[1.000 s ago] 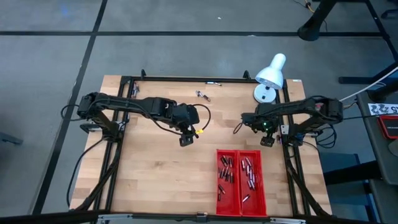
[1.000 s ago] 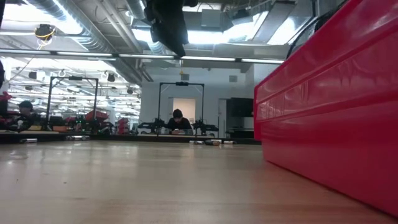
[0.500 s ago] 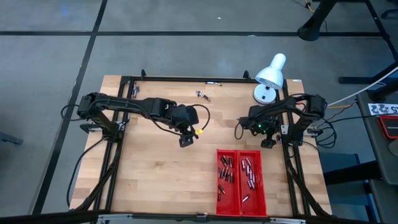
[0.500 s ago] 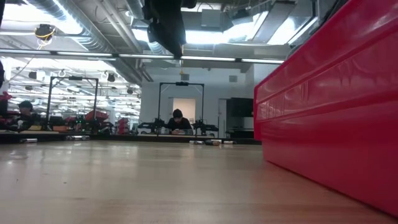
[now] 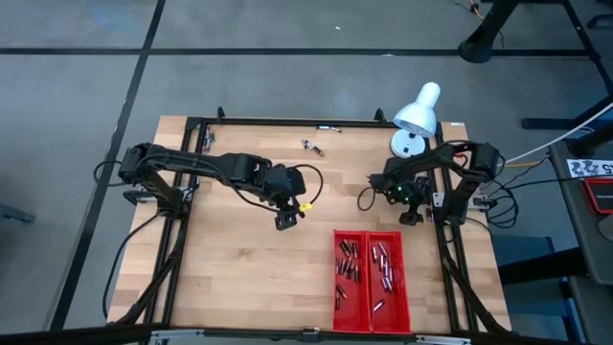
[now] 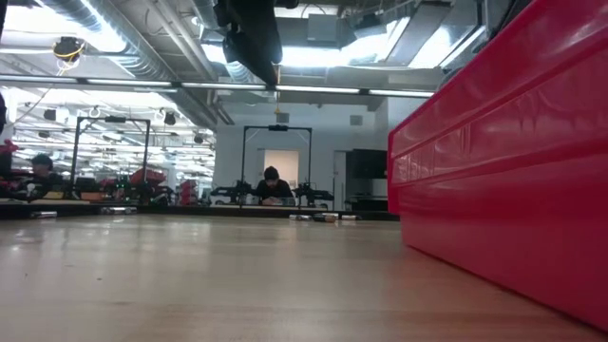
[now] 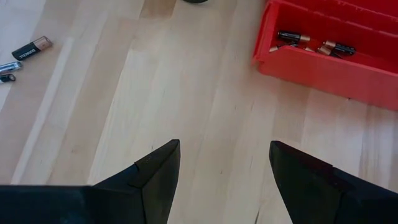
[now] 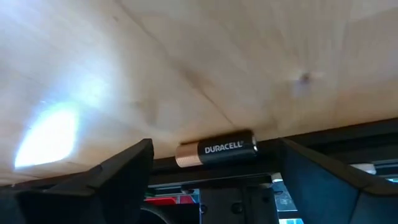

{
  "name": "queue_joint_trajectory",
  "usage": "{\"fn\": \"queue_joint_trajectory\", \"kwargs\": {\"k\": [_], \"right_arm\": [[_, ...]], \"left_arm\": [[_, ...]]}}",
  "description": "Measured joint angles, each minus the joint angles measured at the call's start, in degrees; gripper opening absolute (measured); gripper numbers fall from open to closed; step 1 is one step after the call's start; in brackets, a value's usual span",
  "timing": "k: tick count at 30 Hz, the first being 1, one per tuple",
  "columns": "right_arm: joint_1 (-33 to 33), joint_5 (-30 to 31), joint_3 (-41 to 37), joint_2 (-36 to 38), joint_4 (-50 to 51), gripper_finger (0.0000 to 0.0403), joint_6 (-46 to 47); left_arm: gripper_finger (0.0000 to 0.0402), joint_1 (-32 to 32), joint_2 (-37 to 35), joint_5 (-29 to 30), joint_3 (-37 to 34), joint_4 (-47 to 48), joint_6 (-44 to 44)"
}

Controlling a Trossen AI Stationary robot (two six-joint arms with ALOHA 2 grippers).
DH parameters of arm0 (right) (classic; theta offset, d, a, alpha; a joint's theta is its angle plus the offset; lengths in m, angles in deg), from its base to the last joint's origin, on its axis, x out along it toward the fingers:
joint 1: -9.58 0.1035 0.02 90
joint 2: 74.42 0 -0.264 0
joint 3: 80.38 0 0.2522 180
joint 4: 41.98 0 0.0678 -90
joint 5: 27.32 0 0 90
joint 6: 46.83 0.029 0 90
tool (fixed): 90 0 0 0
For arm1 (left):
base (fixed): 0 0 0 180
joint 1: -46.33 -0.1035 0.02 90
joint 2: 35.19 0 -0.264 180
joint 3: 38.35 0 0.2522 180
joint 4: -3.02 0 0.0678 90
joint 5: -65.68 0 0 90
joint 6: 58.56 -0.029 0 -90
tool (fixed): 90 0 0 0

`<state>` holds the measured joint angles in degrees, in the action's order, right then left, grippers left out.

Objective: Sort batteries
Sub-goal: Put the black battery into the left red bin

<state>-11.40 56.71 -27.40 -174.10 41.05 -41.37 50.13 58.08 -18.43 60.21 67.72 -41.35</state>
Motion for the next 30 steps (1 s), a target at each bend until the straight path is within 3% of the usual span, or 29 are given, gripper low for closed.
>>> {"fn": "queue_joint_trajectory", "kwargs": {"k": [9,18,30], "right_arm": [[-0.14,-3.05,0.00,0.00,0.14,0.0335,-1.03],[-5.82,-2.69,0.00,0.00,-0.15,0.0335,-1.05],[-7.27,-7.01,-0.32,0.02,-0.36,0.0335,-2.35]], "left_arm": [[0.0237,-0.02,0.00,0.04,0.00,-0.02,0.22],[0.0237,-0.02,0.00,0.07,0.00,-0.04,0.33],[0.0237,0.00,0.00,0.07,0.00,0.06,1.85]]}}
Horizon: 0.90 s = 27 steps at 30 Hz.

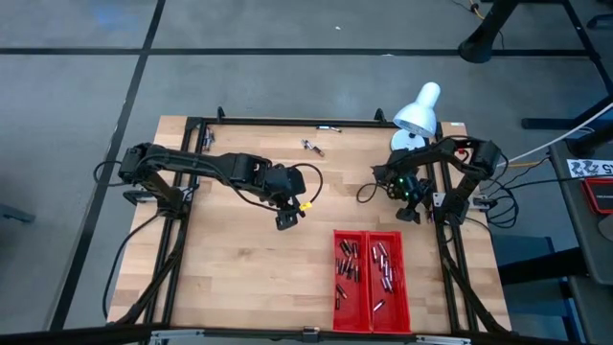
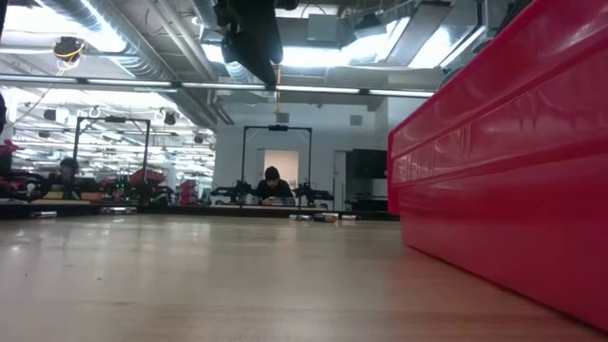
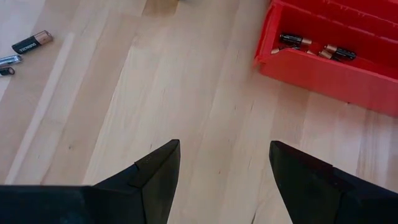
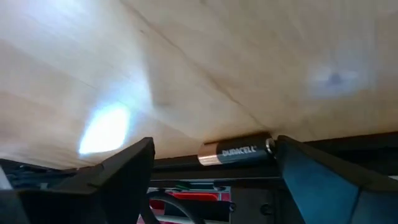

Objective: Sort batteries
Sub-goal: Put the black battery into the left red bin

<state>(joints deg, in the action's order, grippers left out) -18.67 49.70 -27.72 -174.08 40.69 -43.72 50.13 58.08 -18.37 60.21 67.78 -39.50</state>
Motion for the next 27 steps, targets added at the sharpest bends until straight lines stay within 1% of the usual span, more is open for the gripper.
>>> {"fn": "queue_joint_trajectory", "kwargs": {"k": [5,12,17,19,22,25,27], "right_arm": [[0.39,-3.17,0.01,0.02,-1.05,0.0335,-1.34],[2.92,-3.25,0.48,0.67,-2.32,0.0335,-1.30],[3.93,0.14,0.63,1.60,-0.54,0.0335,6.11],[3.87,0.37,0.57,1.57,0.05,0.0335,7.54],[3.87,-1.92,-0.74,1.59,-0.24,0.0335,8.52],[3.89,-6.90,-3.46,1.57,-2.96,0.0335,9.74],[3.89,-7.08,-3.55,1.57,-3.58,0.0333,11.40]], "left_arm": [[0.0237,-0.02,0.00,0.00,0.00,0.64,0.05],[0.0237,-0.44,0.00,0.24,0.00,0.43,-1.21],[0.0237,-1.22,0.00,0.31,0.00,0.21,-1.87],[0.0237,-1.59,0.00,0.31,0.00,0.14,-2.58],[0.0237,-2.08,0.00,0.31,0.00,-0.37,-3.10],[0.0237,-2.10,0.00,0.31,0.00,-0.65,-3.92],[0.0237,-2.08,0.00,0.31,0.00,-0.64,-4.47]]}}
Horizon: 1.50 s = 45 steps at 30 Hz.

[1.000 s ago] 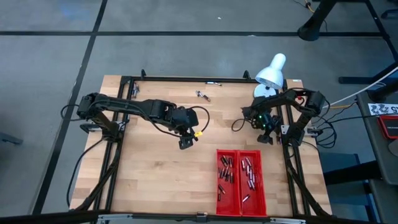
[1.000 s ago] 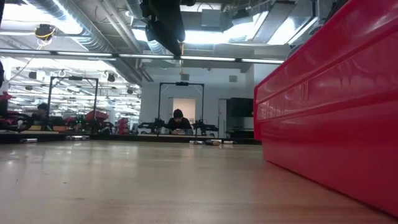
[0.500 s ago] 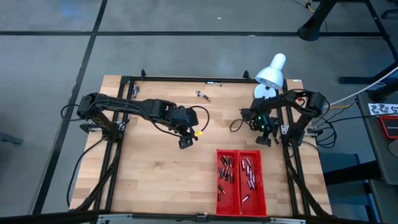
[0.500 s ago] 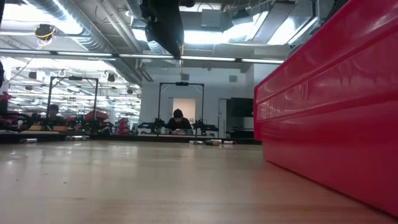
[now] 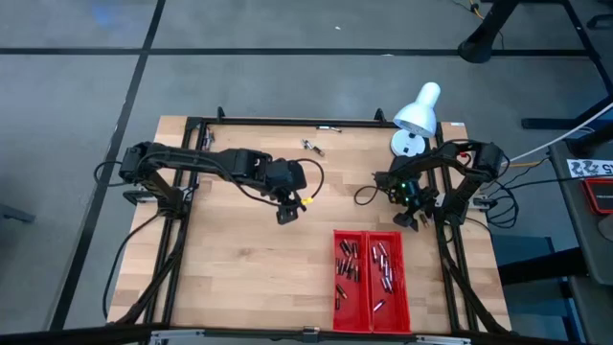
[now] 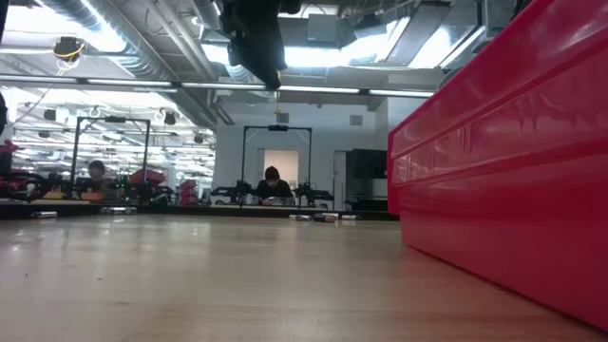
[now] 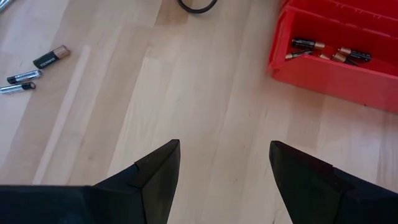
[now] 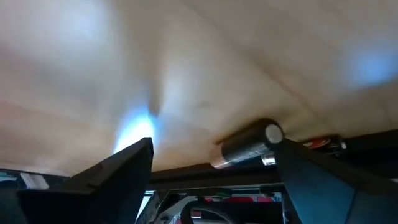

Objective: Sort batteries
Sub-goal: Put the black battery into the left red bin

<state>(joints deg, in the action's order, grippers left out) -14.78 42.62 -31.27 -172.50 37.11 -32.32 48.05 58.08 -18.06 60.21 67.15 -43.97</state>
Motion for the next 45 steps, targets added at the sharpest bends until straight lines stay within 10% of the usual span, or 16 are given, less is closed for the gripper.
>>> {"fn": "queue_joint_trajectory", "kwargs": {"k": [20,45], "right_arm": [[0.02,-1.58,0.21,0.00,-2.96,0.0049,4.70],[5.25,1.46,22.74,17.38,1.45,0.0043,4.31]], "left_arm": [[0.0237,-0.02,0.00,-0.05,0.00,0.05,-2.22],[0.0237,-0.02,0.00,-0.07,0.00,0.05,-1.48]]}}
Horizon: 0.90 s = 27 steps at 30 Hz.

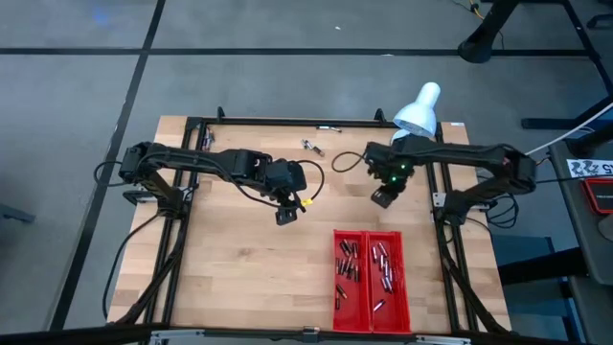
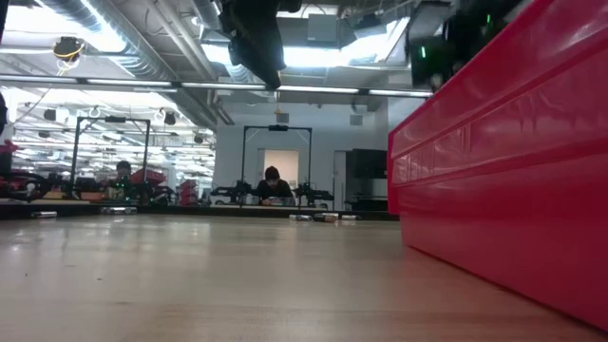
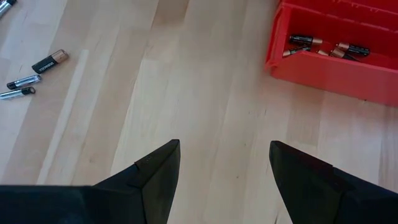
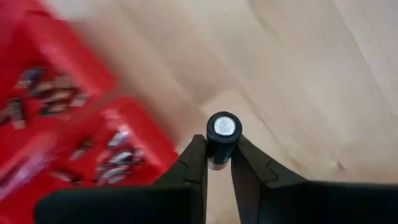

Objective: Sort batteries
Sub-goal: Put the black battery into the left red bin

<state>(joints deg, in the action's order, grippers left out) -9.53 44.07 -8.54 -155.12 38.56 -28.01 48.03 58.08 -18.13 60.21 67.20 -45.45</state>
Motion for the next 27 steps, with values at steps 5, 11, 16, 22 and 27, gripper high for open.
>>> {"fn": "queue_joint_trajectory", "kwargs": {"k": [5,11,16,22,27], "right_arm": [[9.05,-0.07,7.01,1.61,-2.92,0.0043,2.44],[20.79,-0.09,8.71,1.76,-14.72,0.0043,4.97],[26.60,-0.02,5.49,0.84,-23.38,0.0044,6.72],[29.46,1.25,4.04,-2.00,-26.47,0.0044,6.66],[29.22,2.21,4.04,-2.11,-26.74,0.0049,6.11]], "left_arm": [[0.0237,0.00,0.00,-0.01,0.00,0.00,0.11],[0.0237,-0.74,0.00,-0.02,0.00,-0.11,0.00],[0.0237,-1.93,0.00,-0.02,0.00,-0.31,-0.42],[0.0237,-3.50,0.00,-0.02,0.00,-0.52,-1.39],[0.0237,-4.73,0.00,-1.16,0.00,-0.48,-1.88]]}}
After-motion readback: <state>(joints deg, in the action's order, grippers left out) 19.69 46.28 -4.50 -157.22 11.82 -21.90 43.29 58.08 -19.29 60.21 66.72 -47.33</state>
